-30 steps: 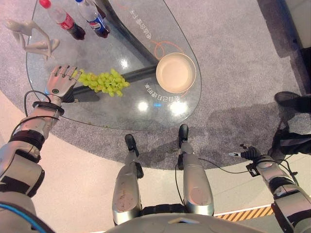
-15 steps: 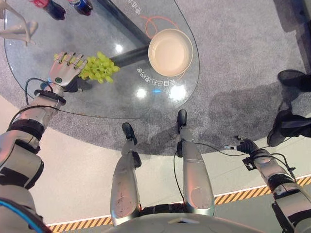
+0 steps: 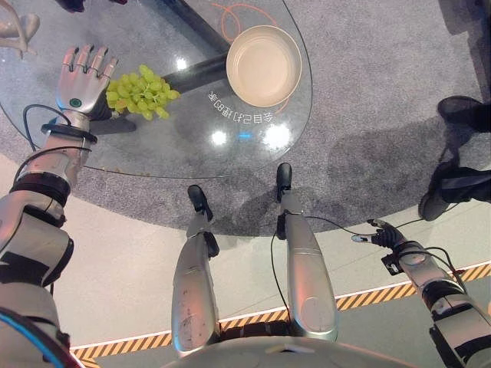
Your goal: Pick up fruits into the plate
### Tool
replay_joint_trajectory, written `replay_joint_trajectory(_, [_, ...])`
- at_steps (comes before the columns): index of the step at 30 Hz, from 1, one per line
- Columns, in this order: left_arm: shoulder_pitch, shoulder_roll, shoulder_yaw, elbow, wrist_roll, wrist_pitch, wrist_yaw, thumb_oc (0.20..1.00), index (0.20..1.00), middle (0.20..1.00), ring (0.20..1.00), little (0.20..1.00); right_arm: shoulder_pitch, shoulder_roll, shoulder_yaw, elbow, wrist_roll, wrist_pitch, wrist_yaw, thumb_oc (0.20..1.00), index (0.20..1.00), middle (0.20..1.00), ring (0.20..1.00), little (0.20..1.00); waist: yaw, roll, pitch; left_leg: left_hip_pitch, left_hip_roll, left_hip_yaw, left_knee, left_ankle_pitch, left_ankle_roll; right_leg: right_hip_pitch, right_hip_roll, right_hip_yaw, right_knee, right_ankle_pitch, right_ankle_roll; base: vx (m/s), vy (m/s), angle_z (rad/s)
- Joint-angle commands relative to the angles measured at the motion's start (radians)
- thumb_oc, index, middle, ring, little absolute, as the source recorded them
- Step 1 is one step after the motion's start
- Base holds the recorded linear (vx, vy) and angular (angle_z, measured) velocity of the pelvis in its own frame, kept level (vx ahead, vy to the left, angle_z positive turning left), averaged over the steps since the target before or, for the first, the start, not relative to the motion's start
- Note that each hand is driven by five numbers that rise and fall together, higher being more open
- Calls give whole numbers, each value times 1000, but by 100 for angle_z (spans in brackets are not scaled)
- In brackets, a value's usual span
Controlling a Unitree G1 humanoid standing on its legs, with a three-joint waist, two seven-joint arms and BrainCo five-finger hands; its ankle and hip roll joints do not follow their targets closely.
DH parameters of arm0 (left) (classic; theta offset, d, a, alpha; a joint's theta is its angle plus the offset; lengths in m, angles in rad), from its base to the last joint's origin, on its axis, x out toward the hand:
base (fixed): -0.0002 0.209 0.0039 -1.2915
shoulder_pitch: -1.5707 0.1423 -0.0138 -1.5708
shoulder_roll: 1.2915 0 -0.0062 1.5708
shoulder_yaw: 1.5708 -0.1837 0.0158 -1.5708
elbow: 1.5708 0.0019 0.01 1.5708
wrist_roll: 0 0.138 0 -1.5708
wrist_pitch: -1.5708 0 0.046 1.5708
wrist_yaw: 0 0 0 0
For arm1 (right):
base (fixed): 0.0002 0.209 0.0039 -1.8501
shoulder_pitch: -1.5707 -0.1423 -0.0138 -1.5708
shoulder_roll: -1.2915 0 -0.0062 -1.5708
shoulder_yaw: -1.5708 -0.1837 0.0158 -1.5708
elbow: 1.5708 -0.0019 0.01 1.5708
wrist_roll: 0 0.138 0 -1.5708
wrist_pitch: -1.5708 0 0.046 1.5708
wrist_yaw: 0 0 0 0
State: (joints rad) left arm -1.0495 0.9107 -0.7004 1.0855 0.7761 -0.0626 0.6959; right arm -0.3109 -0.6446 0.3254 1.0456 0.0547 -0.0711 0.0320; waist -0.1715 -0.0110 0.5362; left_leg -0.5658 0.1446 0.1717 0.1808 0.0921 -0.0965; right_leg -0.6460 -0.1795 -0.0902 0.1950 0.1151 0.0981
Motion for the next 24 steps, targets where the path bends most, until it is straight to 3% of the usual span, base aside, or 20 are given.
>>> replay_joint_trajectory(1, [-53,41,69,66,-58,35,-25,1000,1000,1000,1000,1000,61,7,18,-14,33,-3,-18,1000,1000,1000,1000,1000,-3,-50,-16,-86,-89,-20,108,-102,33,-32,124,30,108,-118,-36,0,0,0])
replay_joint_trajectory(7, [-71,20,50,87,-54,6,-55,1000,1000,1000,1000,1000,55,10,26,-28,47,-8,-21,1000,1000,1000,1000,1000,-12,-53,-16,-115,-83,-17,133,-111,33,-64,126,33,126,-116,-37,0,0,0])
replay_joint_trajectory(10, [-82,11,20,96,-68,-16,-126,1000,1000,1000,1000,1000,55,6,25,-38,46,-6,-24,1000,1000,1000,1000,1000,-19,-50,-16,-125,-81,-12,137,-110,32,-75,125,35,127,-112,-36,0,0,0])
replay_joint_trajectory(15, [-102,-9,-30,108,-170,-26,-290,1000,1000,1000,1000,1000,49,-16,18,-44,38,-3,-29,1000,1000,1000,1000,1000,-35,-37,-16,-140,-82,-3,139,-108,31,-96,125,43,130,-109,-34,14,72,-1])
replay_joint_trajectory(20, [-119,-23,-87,114,-249,17,-563,1000,1000,1000,1000,1000,45,-47,8,-65,28,-11,-43,1000,1000,1000,1000,1000,-50,-28,-16,-160,-85,10,147,-108,32,-121,121,51,127,-100,-32,11,61,-6])
replay_joint_trajectory(24, [-117,-12,-108,107,-265,41,-599,1000,1000,1000,1000,1000,51,-60,0,-99,37,-9,-48,1000,1000,1000,1000,1000,-56,-28,-16,-170,-84,14,157,-112,32,-128,118,54,123,-95,-29,19,16,-3])
